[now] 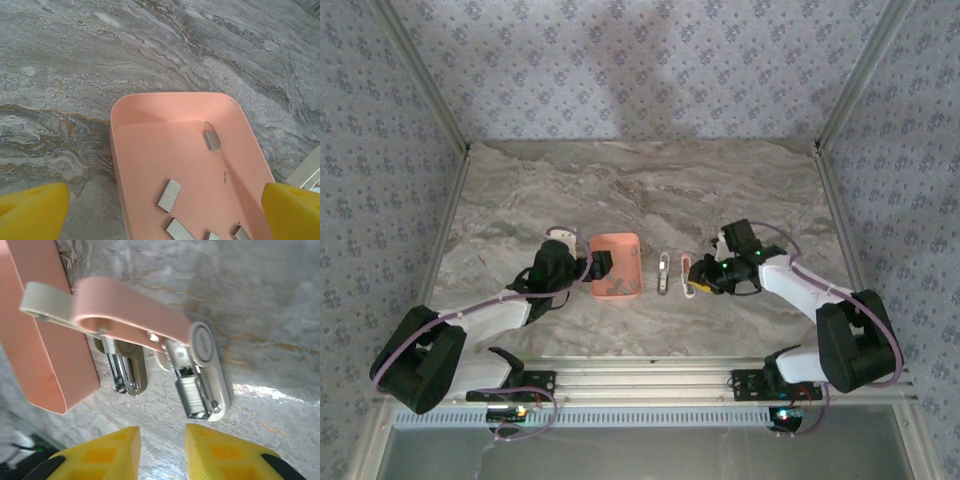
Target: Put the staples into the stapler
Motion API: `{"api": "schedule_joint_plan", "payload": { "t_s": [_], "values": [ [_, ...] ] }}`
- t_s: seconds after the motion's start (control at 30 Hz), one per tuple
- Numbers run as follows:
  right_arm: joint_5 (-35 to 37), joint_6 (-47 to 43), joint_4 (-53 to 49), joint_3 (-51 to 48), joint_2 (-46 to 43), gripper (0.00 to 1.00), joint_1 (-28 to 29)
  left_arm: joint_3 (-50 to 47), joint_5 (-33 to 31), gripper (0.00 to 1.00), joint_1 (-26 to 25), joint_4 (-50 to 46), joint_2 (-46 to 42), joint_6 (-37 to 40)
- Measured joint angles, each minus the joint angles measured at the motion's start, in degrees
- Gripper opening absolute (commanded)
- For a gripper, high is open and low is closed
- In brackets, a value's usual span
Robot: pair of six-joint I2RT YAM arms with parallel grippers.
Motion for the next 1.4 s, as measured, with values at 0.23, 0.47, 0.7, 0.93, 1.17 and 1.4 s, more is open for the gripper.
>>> {"api": "schedule_joint_plan", "payload": {
  "t_s": [0.23, 0.47, 0.7, 0.93, 1.17, 1.4],
  "values": [
    [14.4, -5.7, -12.1, 11.1, 7.9, 0.31, 9.2, 0.0, 0.0, 0.98, 0.0, 0.0, 0.0, 0.0],
    [22.2, -8.8, -18.9, 16.0, 15.3, 0.27, 13.6, 0.0, -0.1, 0.98, 0.0, -0.5, -1.3, 0.2],
    [24.8, -10.1, -20.7, 18.2, 17.4, 0.24, 14.4, 0.0, -0.3, 0.99, 0.0, -0.7, -2.7, 0.4],
    [25.6, -10.4, -20.9, 19.5, 18.2, 0.22, 14.9, -0.3, -0.3, 0.98, 0.0, -1.3, -2.7, 0.4],
    [25.6, -10.8, -20.9, 19.7, 18.3, 0.22, 15.0, -0.3, -0.3, 0.99, 0.0, -1.3, -2.7, 0.4],
    [25.3, -11.2, -20.9, 19.7, 19.7, 0.22, 15.0, -0.3, -0.3, 0.99, 0.0, -1.3, -2.7, 0.4]
  ]
}}
